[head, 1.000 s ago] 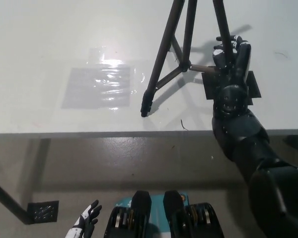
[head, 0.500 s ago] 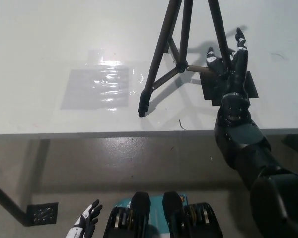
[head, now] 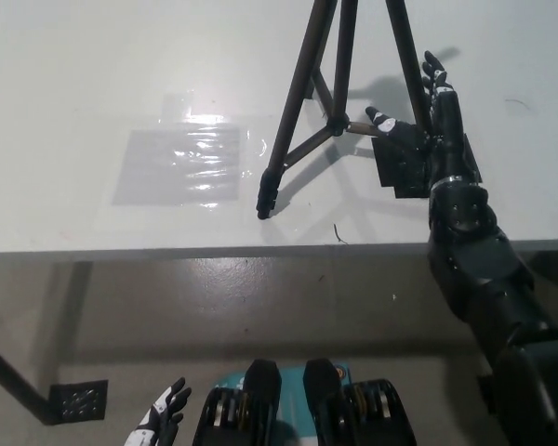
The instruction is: A tripod lies near the right hand side of the table and the robot grab a leg of the tripod using its right hand and put it up right.
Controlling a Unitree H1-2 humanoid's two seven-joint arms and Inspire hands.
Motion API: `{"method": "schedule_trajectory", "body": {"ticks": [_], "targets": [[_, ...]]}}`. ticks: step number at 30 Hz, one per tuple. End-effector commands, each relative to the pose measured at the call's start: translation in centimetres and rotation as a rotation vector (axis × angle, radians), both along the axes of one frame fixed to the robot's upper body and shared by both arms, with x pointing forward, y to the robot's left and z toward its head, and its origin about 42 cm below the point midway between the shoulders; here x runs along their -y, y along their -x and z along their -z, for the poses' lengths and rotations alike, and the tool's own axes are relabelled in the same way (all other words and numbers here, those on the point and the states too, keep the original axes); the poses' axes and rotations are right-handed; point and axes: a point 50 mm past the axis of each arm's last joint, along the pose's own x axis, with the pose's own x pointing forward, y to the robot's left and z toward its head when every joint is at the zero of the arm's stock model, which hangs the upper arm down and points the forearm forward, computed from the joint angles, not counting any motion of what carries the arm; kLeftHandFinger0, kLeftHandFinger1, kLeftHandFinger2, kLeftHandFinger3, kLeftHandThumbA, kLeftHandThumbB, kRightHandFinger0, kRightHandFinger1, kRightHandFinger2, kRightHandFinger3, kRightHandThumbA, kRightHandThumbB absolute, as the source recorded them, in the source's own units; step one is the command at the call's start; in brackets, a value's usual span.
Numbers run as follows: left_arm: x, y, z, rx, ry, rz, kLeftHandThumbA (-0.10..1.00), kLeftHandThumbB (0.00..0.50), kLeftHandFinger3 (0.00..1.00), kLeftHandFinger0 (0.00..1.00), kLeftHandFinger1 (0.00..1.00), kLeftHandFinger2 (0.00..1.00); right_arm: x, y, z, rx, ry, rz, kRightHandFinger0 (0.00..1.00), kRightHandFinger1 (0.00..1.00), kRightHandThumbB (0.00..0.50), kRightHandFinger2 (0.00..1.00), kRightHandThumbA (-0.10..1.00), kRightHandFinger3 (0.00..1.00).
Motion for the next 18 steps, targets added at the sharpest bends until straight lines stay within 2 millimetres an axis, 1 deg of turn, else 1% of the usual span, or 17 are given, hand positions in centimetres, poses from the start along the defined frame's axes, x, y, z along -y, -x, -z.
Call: {"method": "schedule_trajectory", "body": {"ticks": [1, 2, 3, 4, 6, 7, 8, 9, 10, 11, 12, 13, 14, 16, 17, 18], "targets": [[-0.4, 1.0, -0.5, 0.036, -0.026, 0.009, 1.0, 0.306, 1.0, 1.0, 1.0, 1.0, -2.9, 0.8, -5.3, 0.15, 0.004, -0.318, 1.0, 1.0, 0.5, 1.0, 0.89, 1.0], [-0.5, 1.0, -0.6, 0.031, -0.021, 0.007, 1.0, 0.297, 1.0, 1.0, 1.0, 1.0, -2.8, 2.0, -7.5, 0.247, 0.013, -0.331, 1.0, 1.0, 0.5, 1.0, 0.89, 1.0], [-0.5, 1.0, -0.6, 0.03, -0.019, 0.006, 1.0, 0.3, 1.0, 1.0, 1.0, 1.0, -2.8, 2.9, -9.1, 0.3, 0.028, -0.34, 1.0, 1.0, 0.5, 1.0, 0.92, 1.0], [-0.5, 1.0, -0.6, 0.029, -0.018, 0.007, 1.0, 0.31, 1.0, 1.0, 1.0, 1.0, -2.7, 4.7, -11.4, 0.404, 0.032, -0.372, 1.0, 1.0, 0.5, 1.0, 0.94, 1.0], [-0.6, 0.9, -0.6, 0.029, -0.017, 0.007, 1.0, 0.315, 1.0, 1.0, 1.0, 1.0, -2.6, 6.6, -13.5, 0.494, 0.044, -0.39, 1.0, 1.0, 0.5, 1.0, 0.94, 1.0], [-0.6, 0.8, -0.6, 0.027, -0.012, 0.006, 1.0, 0.322, 1.0, 1.0, 1.0, 1.0, -2.4, 8.8, -15.4, 0.59, 0.056, -0.389, 1.0, 1.0, 0.5, 1.0, 0.9, 1.0], [-0.6, 0.9, -0.6, 0.025, -0.008, 0.005, 1.0, 0.328, 1.0, 1.0, 1.0, 1.0, -2.1, 10.8, -16.8, 0.66, 0.089, -0.383, 1.0, 1.0, 0.5, 1.0, 0.9, 1.0], [-0.6, 0.9, -0.5, 0.029, -0.011, 0.004, 1.0, 0.324, 1.0, 1.0, 1.0, 1.0, -1.5, 13.3, -18.4, 0.739, 0.126, -0.383, 1.0, 1.0, 0.5, 1.0, 0.87, 1.0], [-0.7, 0.9, -0.5, 0.027, -0.003, 0.003, 1.0, 0.326, 1.0, 1.0, 1.0, 1.0, -1.1, 15.0, -19.2, 0.787, 0.168, -0.366, 1.0, 1.0, 0.5, 1.0, 0.86, 1.0], [-0.8, 0.9, -0.5, 0.025, -0.002, 0.004, 1.0, 0.328, 1.0, 1.0, 1.0, 1.0, -0.5, 17.4, -20.2, 0.857, 0.225, -0.35, 1.0, 1.0, 0.5, 1.0, 0.87, 1.0], [-0.8, 0.9, -0.5, 0.023, -0.002, 0.002, 1.0, 0.332, 1.0, 1.0, 1.0, 1.0, 0.0, 19.3, -20.9, 0.917, 0.255, -0.348, 1.0, 1.0, 0.5, 1.0, 0.86, 1.0], [-0.8, 0.9, -0.5, 0.022, -0.003, 0.002, 1.0, 0.327, 1.0, 1.0, 1.0, 1.0, 0.3, 20.2, -21.2, 0.949, 0.268, -0.346, 1.0, 1.0, 0.5, 1.0, 0.86, 1.0], [-0.8, 1.0, -0.4, 0.02, -0.003, 0.002, 1.0, 0.334, 1.0, 1.0, 1.0, 1.0, 0.8, 22.1, -22.1, 0.996, 0.3, -0.325, 1.0, 1.0, 0.5, 1.0, 0.87, 1.0], [-0.8, 1.1, -0.2, 0.017, -0.001, 0.002, 1.0, 0.339, 1.0, 1.0, 1.0, 1.0, 1.2, 23.8, -22.7, 1.022, 0.31, -0.299, 1.0, 1.0, 0.5, 1.0, 0.88, 1.0], [-0.8, 1.2, -0.1, 0.016, -0.004, 0.003, 1.0, 0.342, 1.0, 1.0, 1.0, 1.0, 1.4, 24.9, -22.9, 1.066, 0.325, -0.261, 1.0, 1.0, 0.5, 1.0, 0.92, 1.0], [-0.8, 1.2, -0.1, 0.015, -0.007, 0.003, 1.0, 0.349, 1.0, 1.0, 1.0, 1.0, 1.8, 25.8, -23.0, 1.097, 0.325, -0.286, 1.0, 1.0, 0.5, 1.0, 0.92, 1.0]]}}
